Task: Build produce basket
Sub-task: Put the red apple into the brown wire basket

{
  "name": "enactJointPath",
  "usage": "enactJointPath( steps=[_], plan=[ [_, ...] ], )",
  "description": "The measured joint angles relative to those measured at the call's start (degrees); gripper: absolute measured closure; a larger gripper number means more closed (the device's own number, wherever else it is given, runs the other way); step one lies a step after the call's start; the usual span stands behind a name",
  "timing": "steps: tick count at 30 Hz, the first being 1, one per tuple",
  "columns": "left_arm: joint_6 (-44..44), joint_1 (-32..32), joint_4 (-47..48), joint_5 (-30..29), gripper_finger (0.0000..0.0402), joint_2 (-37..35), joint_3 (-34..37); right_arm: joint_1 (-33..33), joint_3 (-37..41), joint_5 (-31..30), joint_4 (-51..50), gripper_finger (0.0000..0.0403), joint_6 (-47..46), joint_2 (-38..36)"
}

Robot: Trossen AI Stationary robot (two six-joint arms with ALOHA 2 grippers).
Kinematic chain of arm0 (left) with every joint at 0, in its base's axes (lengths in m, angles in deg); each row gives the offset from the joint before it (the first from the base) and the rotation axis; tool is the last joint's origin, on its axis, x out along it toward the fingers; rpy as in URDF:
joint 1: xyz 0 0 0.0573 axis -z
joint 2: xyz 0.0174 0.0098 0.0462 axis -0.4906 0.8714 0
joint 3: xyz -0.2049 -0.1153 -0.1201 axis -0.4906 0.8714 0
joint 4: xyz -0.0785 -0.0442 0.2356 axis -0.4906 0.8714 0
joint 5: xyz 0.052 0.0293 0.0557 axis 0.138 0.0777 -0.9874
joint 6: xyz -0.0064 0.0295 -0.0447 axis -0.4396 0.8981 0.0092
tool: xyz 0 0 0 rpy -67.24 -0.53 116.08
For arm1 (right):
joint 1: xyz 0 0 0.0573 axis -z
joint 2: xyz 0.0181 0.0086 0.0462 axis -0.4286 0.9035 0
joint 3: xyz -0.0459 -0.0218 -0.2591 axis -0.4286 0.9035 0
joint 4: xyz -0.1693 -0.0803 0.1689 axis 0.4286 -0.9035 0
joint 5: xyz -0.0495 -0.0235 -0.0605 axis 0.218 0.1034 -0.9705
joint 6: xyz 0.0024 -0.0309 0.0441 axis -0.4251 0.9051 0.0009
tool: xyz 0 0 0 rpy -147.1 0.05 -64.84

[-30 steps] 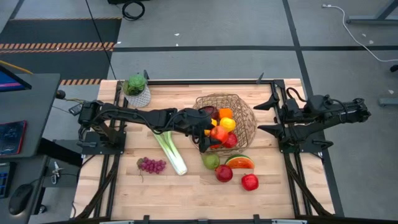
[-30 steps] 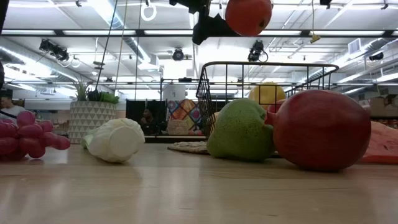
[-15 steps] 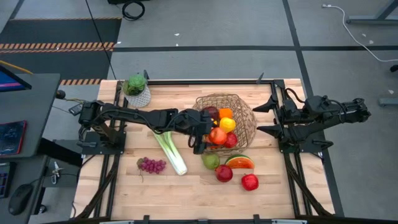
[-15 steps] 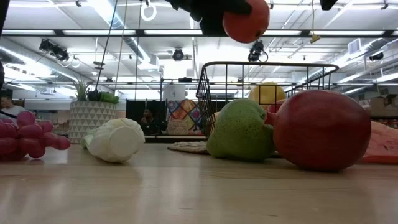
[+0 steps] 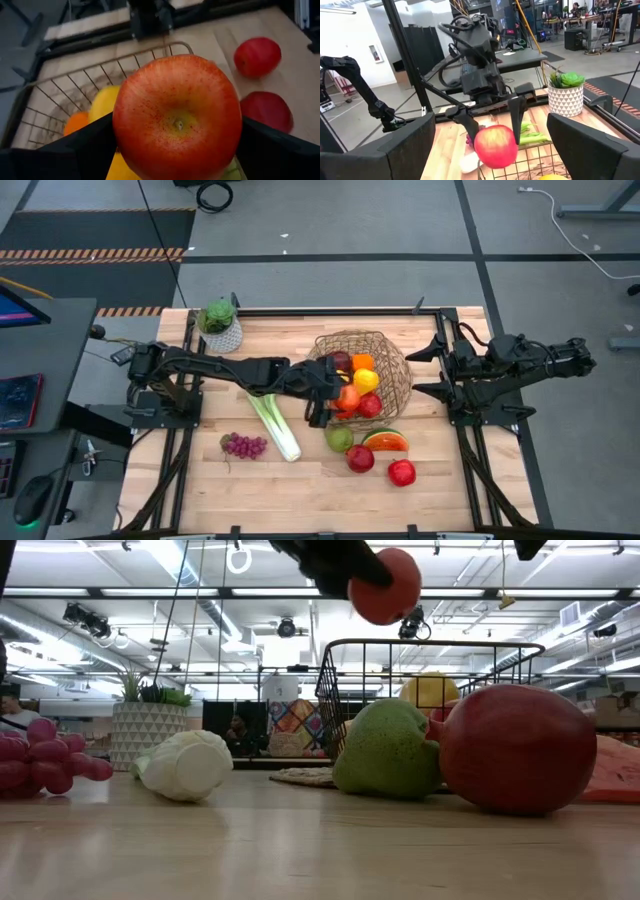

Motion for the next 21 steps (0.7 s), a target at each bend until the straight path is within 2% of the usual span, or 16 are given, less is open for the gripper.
enactJointPath(
  steps=[3, 7, 12, 21],
  plan=[
    [-1.85, 0.39, 8.68, -1.97, 0.0053, 2.44, -4.70, -0.01, 0.00, 0.00, 0.12, 0.0016, 0.03, -0.02],
    [-5.74, -0.18, 18.83, -4.41, 0.0053, 6.78, -14.71, -0.01, 0.00, -0.02, 0.65, 0.0016, 0.07, -0.01],
    [-8.34, -3.29, 33.38, -4.38, 0.0053, 13.85, -25.94, 0.00, 0.00, -0.02, 1.28, 0.0016, 0.04, -0.02],
    [-11.35, -5.98, 38.57, 2.69, 0.0053, 21.03, -30.67, -0.02, 0.00, 0.07, 1.04, 0.0016, 0.22, 0.00]
  ],
)
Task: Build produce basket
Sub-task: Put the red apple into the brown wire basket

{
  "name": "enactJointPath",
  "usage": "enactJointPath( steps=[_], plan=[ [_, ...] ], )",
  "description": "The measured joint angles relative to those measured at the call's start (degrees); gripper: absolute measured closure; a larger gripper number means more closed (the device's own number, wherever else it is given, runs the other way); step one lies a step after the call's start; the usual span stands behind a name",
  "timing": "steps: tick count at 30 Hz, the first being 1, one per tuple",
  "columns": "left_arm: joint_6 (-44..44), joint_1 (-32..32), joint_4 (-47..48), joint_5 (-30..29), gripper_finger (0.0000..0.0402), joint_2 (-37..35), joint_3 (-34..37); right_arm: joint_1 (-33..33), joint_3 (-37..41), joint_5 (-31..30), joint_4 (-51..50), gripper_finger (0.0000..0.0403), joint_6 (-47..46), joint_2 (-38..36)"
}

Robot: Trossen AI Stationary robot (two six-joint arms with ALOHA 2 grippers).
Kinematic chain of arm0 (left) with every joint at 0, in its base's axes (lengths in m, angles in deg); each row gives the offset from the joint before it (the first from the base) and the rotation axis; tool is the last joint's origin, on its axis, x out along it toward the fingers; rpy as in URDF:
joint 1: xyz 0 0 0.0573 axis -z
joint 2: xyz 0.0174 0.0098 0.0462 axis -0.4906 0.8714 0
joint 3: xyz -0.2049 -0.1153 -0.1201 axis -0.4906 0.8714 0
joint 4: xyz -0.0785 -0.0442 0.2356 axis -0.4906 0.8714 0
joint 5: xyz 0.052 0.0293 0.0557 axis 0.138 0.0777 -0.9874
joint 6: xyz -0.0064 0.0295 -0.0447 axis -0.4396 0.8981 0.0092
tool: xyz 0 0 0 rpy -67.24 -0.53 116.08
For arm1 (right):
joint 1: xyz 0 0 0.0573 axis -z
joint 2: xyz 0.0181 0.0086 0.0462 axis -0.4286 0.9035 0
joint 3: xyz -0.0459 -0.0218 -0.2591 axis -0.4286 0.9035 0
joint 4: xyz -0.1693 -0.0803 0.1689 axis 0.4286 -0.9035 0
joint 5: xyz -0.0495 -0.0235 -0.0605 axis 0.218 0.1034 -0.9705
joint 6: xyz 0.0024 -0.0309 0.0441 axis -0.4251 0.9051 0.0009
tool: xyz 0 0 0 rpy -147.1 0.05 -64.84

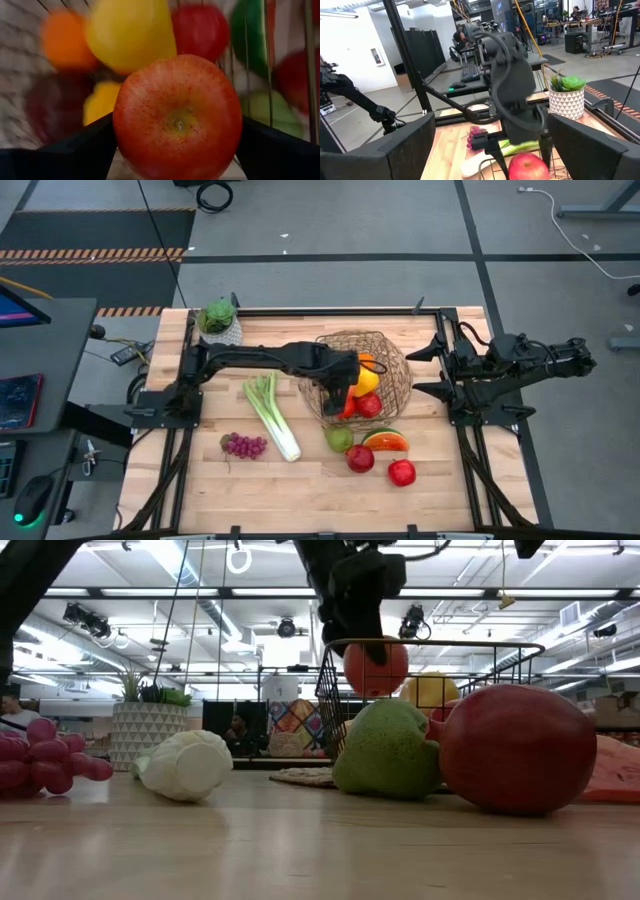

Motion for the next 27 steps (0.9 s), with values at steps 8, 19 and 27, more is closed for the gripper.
enactJointPath(
  steps=[8, 19, 27],
  plan=[
    [-0.41, 0.47, 2.26, 2.25, 0.0053, 0.66, -0.11, 0.02, 0.00, 0.09, 0.00, 0.0016, 1.05, -0.02],
    [6.08, 0.81, 0.40, 1.20, 0.0053, 0.61, 2.49, 0.02, 0.00, 0.11, 0.00, 0.0016, 0.87, -0.01],
    [4.73, 0.70, 1.25, -1.60, 0.0046, 0.61, 2.60, 0.02, 0.00, 0.11, -0.02, 0.0016, 0.85, 0.00]
  ],
)
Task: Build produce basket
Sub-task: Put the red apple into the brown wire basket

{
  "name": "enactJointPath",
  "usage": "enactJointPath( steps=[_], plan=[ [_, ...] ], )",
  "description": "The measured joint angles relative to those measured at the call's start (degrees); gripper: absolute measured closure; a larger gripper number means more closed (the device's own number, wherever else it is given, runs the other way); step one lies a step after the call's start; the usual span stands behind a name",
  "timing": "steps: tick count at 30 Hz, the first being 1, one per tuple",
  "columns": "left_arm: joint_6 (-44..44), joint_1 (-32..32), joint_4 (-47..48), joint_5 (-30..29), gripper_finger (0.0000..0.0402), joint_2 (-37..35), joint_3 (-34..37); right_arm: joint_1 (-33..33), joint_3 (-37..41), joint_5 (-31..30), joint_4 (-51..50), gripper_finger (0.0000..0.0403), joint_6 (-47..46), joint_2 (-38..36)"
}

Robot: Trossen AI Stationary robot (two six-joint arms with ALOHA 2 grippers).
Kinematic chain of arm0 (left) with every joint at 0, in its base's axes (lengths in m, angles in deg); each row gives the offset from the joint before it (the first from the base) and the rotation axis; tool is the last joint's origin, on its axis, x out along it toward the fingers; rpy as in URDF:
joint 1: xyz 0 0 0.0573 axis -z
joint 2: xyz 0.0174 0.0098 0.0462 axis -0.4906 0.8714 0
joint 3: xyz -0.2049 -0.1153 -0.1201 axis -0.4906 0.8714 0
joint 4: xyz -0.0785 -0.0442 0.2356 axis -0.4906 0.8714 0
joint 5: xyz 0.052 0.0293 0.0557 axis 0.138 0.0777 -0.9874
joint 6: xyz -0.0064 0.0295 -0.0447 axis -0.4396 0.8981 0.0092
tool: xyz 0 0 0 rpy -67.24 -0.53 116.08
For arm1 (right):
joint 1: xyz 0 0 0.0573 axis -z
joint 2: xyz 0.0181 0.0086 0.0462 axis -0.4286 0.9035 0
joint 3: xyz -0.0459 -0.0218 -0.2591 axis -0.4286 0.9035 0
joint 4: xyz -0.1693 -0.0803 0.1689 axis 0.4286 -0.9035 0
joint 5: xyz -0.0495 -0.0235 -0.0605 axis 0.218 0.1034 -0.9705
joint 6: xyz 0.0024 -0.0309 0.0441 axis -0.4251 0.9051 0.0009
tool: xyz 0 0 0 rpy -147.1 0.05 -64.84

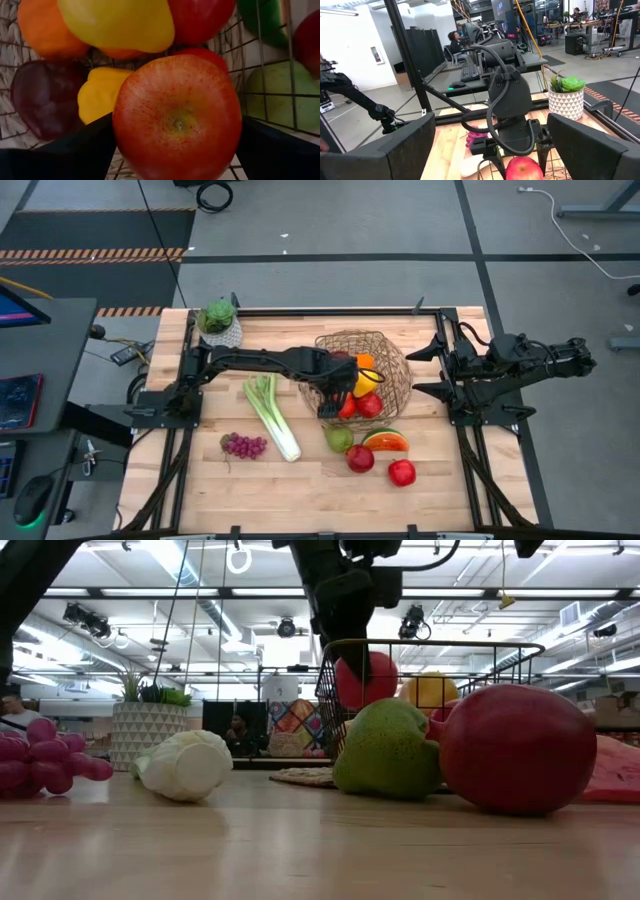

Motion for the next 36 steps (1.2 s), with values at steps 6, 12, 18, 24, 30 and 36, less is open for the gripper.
enactJointPath(
  steps=[6, 12, 18, 24, 30, 36],
  plan=[
    [-2.45, -0.27, 0.86, -1.32, 0.0045, 0.02, 0.04, 0.00, 0.00, 0.01, 0.02, 0.0016, -0.02, 0.00],
    [-4.05, -0.33, 0.46, -1.32, 0.0045, 0.02, 0.04, 0.00, 0.00, 0.02, 0.02, 0.0016, -0.04, 0.00],
    [-4.70, -0.28, 0.28, -1.13, 0.0044, 0.02, 0.04, 0.00, 0.00, 0.02, 0.00, 0.0016, -0.04, 0.00],
    [-4.85, -0.15, 0.31, -1.13, 0.0035, 0.02, 0.04, 0.00, 0.00, 0.02, 0.00, 0.0016, -0.04, 0.00],
    [-5.98, 0.07, -0.26, -3.24, 0.0007, 0.02, 0.04, 0.00, 0.00, 0.02, 0.02, 0.0016, -0.06, -0.01],
    [-5.92, 0.13, 0.76, -3.47, 0.0004, 0.02, -1.20, 0.00, 0.00, 0.02, 0.00, 0.0016, -0.06, 0.00]
  ],
)
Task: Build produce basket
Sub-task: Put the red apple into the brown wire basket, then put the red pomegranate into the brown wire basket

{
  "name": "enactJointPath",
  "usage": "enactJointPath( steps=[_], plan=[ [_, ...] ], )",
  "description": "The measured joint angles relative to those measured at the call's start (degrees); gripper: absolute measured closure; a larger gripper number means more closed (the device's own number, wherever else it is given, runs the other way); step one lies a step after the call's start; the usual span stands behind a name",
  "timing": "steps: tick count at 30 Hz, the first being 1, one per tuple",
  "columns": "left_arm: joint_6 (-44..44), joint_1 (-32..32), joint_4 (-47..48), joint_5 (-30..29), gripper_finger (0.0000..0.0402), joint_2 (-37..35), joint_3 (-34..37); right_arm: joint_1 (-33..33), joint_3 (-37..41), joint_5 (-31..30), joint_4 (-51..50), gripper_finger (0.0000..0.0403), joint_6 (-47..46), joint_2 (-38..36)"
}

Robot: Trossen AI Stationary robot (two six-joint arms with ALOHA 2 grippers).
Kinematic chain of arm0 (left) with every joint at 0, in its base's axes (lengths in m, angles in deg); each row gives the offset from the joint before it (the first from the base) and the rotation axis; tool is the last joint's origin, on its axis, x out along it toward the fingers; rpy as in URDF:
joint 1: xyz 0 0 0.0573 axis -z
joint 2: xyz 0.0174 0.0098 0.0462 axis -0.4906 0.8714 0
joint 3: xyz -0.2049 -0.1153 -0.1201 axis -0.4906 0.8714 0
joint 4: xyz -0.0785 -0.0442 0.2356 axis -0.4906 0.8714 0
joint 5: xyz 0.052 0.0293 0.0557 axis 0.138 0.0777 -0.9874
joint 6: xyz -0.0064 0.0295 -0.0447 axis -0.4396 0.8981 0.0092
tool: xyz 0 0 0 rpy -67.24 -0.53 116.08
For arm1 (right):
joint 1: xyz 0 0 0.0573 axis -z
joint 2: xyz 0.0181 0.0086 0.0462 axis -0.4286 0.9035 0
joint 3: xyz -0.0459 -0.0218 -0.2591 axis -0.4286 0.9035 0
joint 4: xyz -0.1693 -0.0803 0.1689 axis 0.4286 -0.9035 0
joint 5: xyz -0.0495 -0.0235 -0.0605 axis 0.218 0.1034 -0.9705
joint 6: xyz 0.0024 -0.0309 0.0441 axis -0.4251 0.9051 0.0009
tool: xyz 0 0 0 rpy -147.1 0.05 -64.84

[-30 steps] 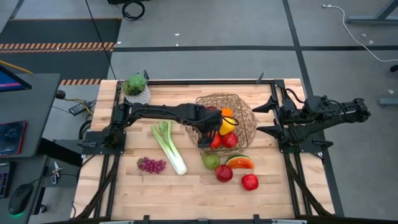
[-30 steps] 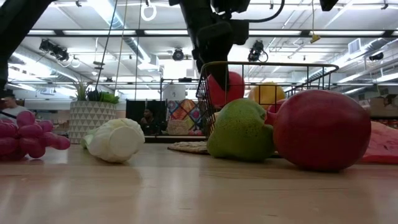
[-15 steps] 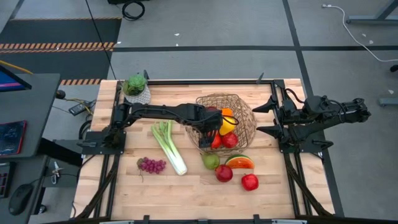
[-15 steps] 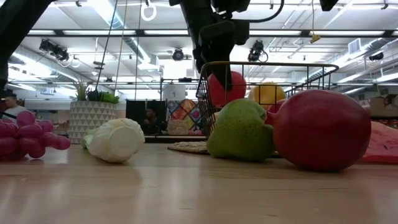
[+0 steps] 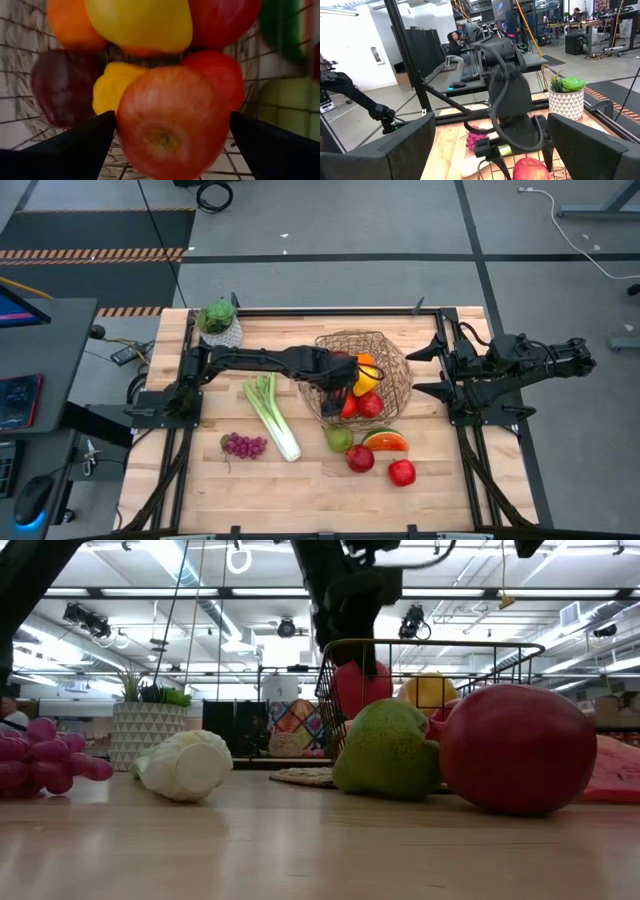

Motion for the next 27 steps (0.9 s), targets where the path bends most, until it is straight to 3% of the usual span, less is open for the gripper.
enactJointPath(
  steps=[13, 21, 27],
  plan=[
    [7.30, 3.69, 7.14, -0.30, 0.0005, -0.17, -15.58, -0.02, 0.00, 0.02, -0.96, 0.0016, -0.09, 0.00],
    [10.93, 13.29, 8.16, -15.01, 0.0005, -0.59, -15.80, -1.12, 0.00, 0.68, -4.25, 0.0016, -2.53, 2.18],
    [8.03, 17.67, 11.26, -15.80, 0.0005, -0.57, -15.80, -3.01, 0.00, 0.36, -1.25, 0.0016, -2.02, 6.86]
  ],
)
